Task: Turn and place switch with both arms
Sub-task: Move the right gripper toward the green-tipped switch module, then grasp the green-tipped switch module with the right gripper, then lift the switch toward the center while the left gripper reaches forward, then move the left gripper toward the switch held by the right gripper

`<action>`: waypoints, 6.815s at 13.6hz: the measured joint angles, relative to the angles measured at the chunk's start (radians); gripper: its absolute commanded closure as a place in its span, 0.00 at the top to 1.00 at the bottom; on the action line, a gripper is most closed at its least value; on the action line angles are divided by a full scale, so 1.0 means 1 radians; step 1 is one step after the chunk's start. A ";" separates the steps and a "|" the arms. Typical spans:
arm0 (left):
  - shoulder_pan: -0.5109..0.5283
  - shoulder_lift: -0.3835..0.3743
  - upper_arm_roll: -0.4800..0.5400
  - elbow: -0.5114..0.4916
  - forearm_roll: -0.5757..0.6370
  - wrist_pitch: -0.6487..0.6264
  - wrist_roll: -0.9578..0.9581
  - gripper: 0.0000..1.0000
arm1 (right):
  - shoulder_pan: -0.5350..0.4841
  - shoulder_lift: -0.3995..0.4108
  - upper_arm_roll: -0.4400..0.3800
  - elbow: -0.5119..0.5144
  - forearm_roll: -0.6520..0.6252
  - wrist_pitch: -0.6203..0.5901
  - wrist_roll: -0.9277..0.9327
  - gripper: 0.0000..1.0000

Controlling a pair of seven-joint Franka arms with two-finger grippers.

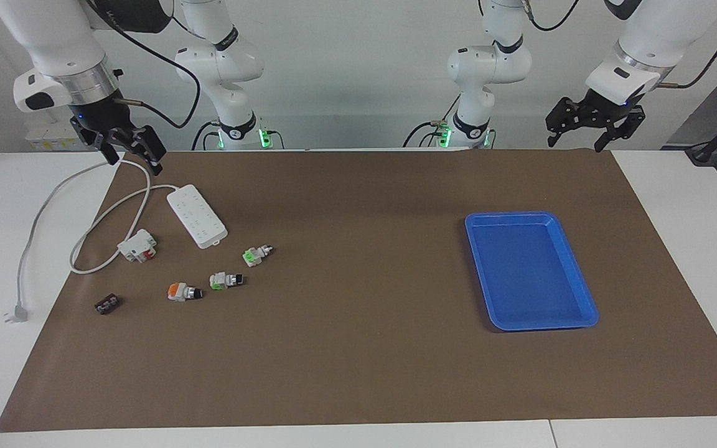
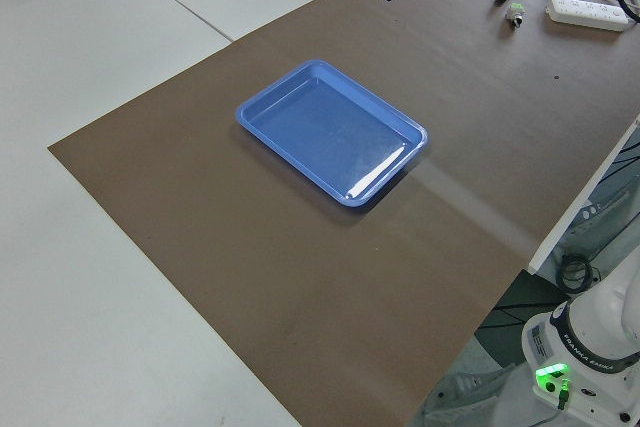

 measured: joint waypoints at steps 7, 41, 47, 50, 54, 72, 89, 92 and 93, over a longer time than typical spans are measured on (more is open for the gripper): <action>0.000 0.000 0.000 0.000 0.000 0.000 0.000 1.00 | 0.033 0.008 0.013 -0.214 0.001 0.260 0.441 1.00; 0.000 0.000 0.000 0.000 0.000 0.000 0.000 1.00 | 0.208 0.227 0.011 -0.615 0.209 0.843 0.846 0.00; 0.000 0.000 0.000 0.000 0.000 0.000 0.000 1.00 | 0.210 0.221 0.016 -0.567 0.231 0.753 0.817 0.00; 0.000 0.000 0.000 0.000 0.000 -0.002 0.000 1.00 | 0.228 0.183 0.062 -0.420 0.479 0.611 0.811 0.00; -0.011 -0.005 -0.001 -0.003 0.000 -0.026 0.000 1.00 | 0.238 0.169 0.133 -0.254 0.793 0.570 0.926 0.00; -0.068 -0.039 -0.037 -0.100 -0.464 0.132 -0.261 1.00 | 0.254 0.176 0.358 -0.118 0.893 0.493 1.180 0.00; -0.193 -0.103 -0.093 -0.273 -0.433 0.389 -0.401 0.66 | 0.254 0.176 0.358 -0.117 0.893 0.493 1.180 0.00; -0.193 -0.145 -0.091 -0.358 -0.510 0.461 -0.401 0.60 | 0.254 0.176 0.358 -0.117 0.893 0.493 1.180 0.00; -0.192 -0.154 -0.089 -0.369 -0.534 0.467 -0.401 0.58 | 0.254 0.176 0.358 -0.117 0.893 0.493 1.180 0.00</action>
